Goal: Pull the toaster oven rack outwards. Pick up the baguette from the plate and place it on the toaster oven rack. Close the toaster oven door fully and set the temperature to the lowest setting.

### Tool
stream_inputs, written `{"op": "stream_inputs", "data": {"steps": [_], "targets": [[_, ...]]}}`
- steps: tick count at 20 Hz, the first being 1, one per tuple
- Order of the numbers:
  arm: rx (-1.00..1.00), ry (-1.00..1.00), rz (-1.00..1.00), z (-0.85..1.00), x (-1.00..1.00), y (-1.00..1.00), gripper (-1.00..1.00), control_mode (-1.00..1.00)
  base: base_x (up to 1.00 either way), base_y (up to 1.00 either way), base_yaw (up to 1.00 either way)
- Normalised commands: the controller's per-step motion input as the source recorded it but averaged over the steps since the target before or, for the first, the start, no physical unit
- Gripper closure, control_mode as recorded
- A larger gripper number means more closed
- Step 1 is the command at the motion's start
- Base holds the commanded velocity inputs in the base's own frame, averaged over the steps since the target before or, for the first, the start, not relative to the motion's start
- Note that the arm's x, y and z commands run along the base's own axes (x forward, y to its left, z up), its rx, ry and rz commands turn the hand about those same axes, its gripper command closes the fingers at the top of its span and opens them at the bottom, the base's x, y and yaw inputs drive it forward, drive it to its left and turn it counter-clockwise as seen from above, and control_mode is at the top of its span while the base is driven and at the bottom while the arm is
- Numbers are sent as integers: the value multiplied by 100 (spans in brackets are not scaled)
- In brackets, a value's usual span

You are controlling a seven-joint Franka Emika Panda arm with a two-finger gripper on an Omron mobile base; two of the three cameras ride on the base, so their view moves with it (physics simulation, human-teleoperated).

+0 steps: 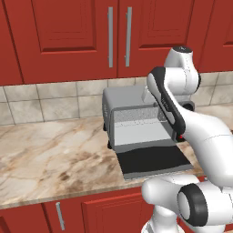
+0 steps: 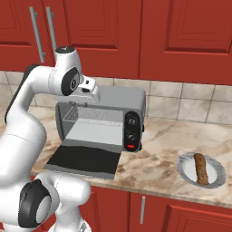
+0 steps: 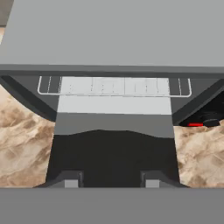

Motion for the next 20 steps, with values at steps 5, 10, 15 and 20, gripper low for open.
{"op": "stream_inputs", "data": {"steps": [5, 10, 15, 20], "targets": [[0, 0, 0, 0, -6, 0, -100, -100, 0, 0, 0], [0, -5, 0, -4, -27, 0, -100, -100, 0, 0, 0], [0, -7, 0, -11, -38, 0, -100, -100, 0, 0, 0], [12, -13, -6, -13, -50, -5, -100, -100, 0, 0, 0]]}}
